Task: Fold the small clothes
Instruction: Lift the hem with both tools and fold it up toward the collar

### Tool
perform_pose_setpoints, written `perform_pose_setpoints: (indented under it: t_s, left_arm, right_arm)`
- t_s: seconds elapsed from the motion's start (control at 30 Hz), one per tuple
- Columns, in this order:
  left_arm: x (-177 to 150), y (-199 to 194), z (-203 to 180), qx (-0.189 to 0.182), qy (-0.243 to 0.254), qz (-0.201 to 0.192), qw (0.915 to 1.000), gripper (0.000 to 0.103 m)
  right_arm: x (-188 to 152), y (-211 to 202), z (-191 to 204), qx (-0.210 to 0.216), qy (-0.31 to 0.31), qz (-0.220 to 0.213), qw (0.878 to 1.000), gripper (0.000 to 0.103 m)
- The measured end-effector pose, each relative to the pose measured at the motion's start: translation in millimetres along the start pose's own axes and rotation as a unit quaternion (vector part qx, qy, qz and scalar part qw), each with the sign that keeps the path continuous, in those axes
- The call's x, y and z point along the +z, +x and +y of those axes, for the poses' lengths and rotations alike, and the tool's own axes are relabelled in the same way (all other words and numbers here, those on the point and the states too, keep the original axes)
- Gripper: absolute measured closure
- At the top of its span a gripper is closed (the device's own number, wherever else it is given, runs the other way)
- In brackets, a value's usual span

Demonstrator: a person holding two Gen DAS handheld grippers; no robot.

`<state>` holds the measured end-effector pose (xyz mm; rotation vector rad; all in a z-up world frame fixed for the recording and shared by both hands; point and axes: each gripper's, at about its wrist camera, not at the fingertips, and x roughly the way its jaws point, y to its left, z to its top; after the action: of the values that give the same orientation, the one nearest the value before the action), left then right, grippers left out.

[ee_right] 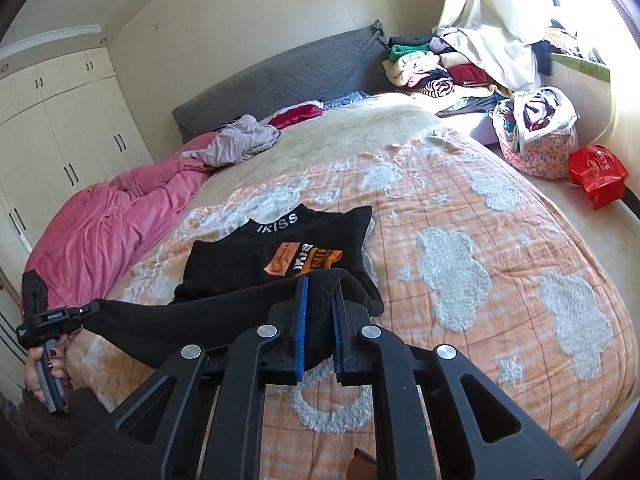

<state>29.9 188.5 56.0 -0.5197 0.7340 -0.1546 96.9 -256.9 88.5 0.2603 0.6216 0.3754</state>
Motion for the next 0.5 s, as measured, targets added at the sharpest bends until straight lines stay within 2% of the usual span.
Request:
perform_pose_setpoints:
  t_s: [0.23, 0.5]
  left_arm:
    - [31, 11, -4, 0.002, 0.011, -0.020, 0.9997, 0.101]
    - [62, 40, -4, 0.013, 0.019, -0.026, 0.9994, 0.101]
  right_arm:
    - [25, 19, 0, -0.009, 0.003, -0.016, 1.000, 0.094]
    - [49, 53, 0, -0.030, 0.000, -0.024, 0.999, 0.094]
